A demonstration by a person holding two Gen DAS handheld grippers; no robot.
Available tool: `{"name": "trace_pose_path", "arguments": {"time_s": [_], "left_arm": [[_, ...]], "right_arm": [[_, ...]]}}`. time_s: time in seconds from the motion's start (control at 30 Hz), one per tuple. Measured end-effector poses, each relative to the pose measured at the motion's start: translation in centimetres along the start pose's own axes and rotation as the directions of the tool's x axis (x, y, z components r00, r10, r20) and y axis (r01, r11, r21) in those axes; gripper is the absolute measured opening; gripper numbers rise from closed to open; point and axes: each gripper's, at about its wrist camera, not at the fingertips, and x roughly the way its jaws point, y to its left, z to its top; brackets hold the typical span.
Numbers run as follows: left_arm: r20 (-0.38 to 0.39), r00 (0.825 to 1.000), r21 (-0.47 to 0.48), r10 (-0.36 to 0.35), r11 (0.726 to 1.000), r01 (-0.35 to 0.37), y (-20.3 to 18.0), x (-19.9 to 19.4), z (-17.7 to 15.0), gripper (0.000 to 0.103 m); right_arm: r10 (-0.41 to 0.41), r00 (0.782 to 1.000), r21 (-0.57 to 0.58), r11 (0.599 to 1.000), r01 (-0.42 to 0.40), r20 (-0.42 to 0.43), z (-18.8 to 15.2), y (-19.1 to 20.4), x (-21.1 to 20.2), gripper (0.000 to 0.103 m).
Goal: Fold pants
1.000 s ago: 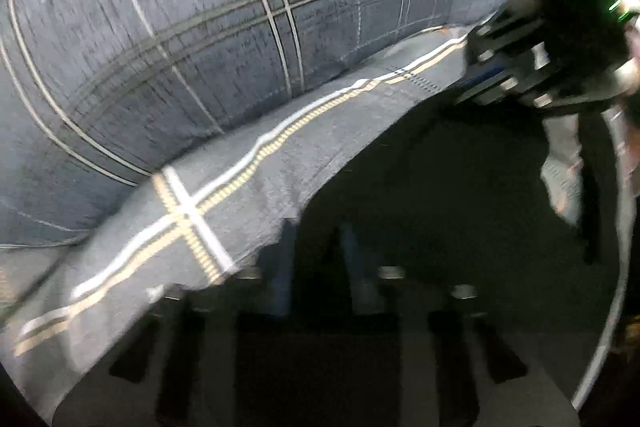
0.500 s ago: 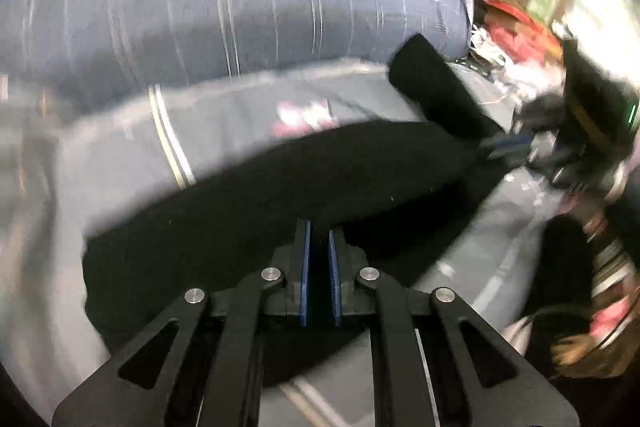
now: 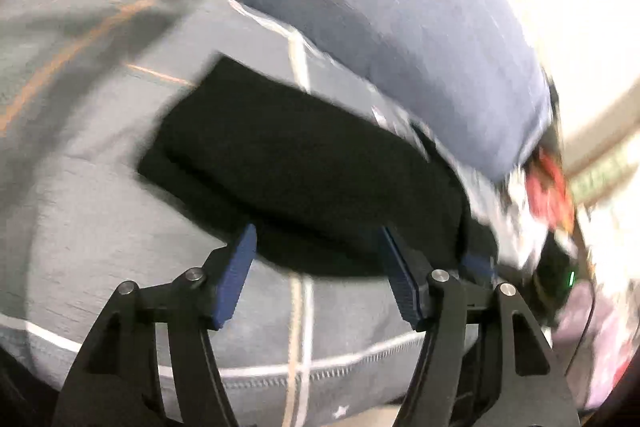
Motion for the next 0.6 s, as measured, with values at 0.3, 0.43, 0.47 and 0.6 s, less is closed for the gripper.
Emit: {"name": "trace_pose_path", "arguments": {"time_s": [0.3, 0.43, 0.47, 0.6], "left_arm": [[0.094, 0.976, 0.018, 0.198, 0.980, -0.201, -0.7, 0.8, 2.8, 0.063], [0.242, 0.950, 0.083, 0.197, 0.971, -0.223, -3.3, -1.5, 2.3, 0.062], [0.253, 0.949, 0.094, 0.190, 0.971, -0.219, -3.8, -1.6, 2.3, 0.062], [0.222, 0.963, 0.196, 0.153, 0.960, -0.198, -6.2, 0.2, 3.2, 0.063]], "right_arm": [[-0.183, 0.972, 0.189, 0.970, 0.154, 0.145, 4.1, -4.3, -3.2, 0.053], [-0.247, 0.965, 0.253, 0.943, 0.218, 0.089, 7.8, -8.0, -0.6, 0.053], [-0.262, 0.962, 0.254, 0.938, 0.236, 0.074, 8.7, -8.7, 0.2, 0.053], [-0.262, 0.965, 0.247, 0.937, 0.249, 0.021, 10.8, -10.3, 3.9, 0.053]]}}
